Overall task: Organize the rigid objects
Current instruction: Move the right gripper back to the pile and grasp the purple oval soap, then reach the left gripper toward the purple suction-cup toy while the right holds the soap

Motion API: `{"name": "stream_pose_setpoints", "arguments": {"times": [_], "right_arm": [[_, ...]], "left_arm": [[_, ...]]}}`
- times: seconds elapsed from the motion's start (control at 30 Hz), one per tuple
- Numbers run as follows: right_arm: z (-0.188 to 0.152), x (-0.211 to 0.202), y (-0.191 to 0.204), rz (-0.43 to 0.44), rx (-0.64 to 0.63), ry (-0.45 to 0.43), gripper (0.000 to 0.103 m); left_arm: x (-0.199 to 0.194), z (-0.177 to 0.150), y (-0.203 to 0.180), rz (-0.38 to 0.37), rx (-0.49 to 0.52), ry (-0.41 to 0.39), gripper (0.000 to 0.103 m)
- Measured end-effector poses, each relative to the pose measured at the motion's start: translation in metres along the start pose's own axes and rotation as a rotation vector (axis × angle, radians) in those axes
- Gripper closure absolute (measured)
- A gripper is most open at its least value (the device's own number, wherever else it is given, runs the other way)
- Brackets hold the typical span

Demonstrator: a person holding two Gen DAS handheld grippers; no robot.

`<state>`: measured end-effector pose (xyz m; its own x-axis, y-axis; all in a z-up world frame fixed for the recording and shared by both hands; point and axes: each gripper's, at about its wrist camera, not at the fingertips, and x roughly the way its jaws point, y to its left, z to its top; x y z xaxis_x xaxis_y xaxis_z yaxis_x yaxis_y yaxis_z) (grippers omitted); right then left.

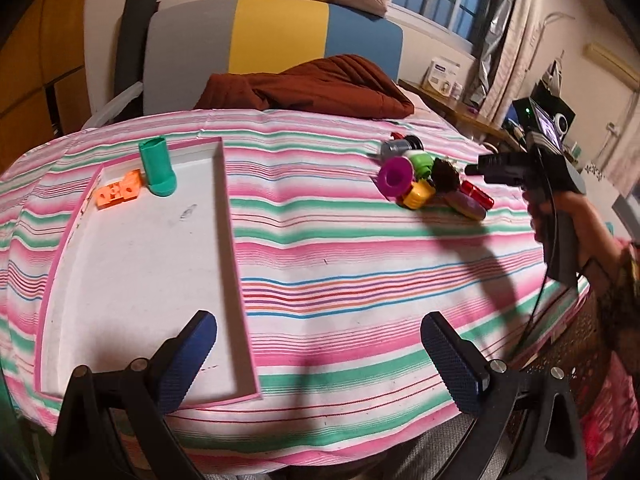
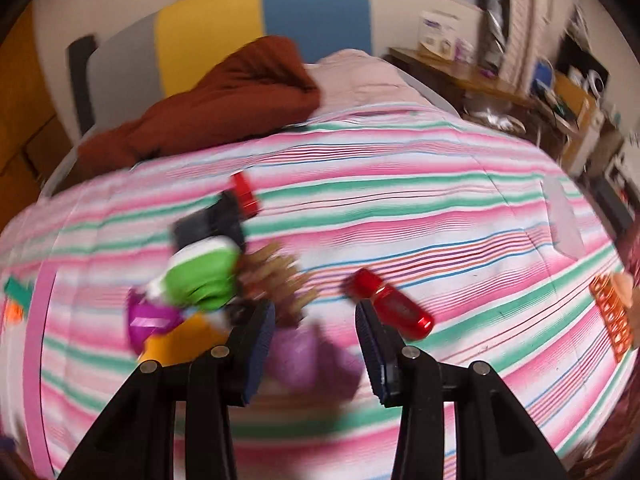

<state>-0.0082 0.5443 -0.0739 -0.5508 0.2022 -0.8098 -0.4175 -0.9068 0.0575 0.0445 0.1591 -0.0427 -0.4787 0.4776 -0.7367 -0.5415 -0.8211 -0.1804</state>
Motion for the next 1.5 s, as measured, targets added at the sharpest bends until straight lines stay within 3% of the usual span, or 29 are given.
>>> {"name": "stream_pose_setpoints", "arguments": {"times": [0.3, 0.57, 0.8, 0.93, 1.0, 1.3, 1.5], "right_arm": [[-0.002, 0.031, -0.033, 0.099, 0.162, 0.131, 0.061], [-0.018, 0.028, -0.003, 0.308, 0.09, 0.239, 0.06], [-0.032, 0.018, 0.041, 0.188, -0.192, 0.226, 0.054], [-0.044, 0.027, 0.05, 0.143, -0.253, 0.271, 0.052], [-0.045, 0.026, 0.05, 0.128, -0.263, 0.259, 0.056], [-0.039, 0.027, 0.002, 0.076, 0.0, 0.261, 0.059], [-0.043, 0.022, -0.005, 0.051, 0.018, 0.26, 0.059]], "left_arm": [[0.012, -0.004, -0.005, 0.001, 0.008, 0.035, 0.0], [0.014, -0.005, -0.005, 0.007, 0.008, 0.047, 0.0], [0.013, -0.006, -0.004, 0.017, -0.003, 0.048, 0.0], [0.016, -0.005, -0.005, 0.021, -0.003, 0.056, 0.0], [0.018, -0.004, -0.007, 0.022, 0.008, 0.056, 0.0], [0.035, 0.018, -0.032, 0.002, 0.056, 0.04, 0.0], [0.077, 0.049, -0.067, -0.086, 0.043, 0.066, 0.0]]}}
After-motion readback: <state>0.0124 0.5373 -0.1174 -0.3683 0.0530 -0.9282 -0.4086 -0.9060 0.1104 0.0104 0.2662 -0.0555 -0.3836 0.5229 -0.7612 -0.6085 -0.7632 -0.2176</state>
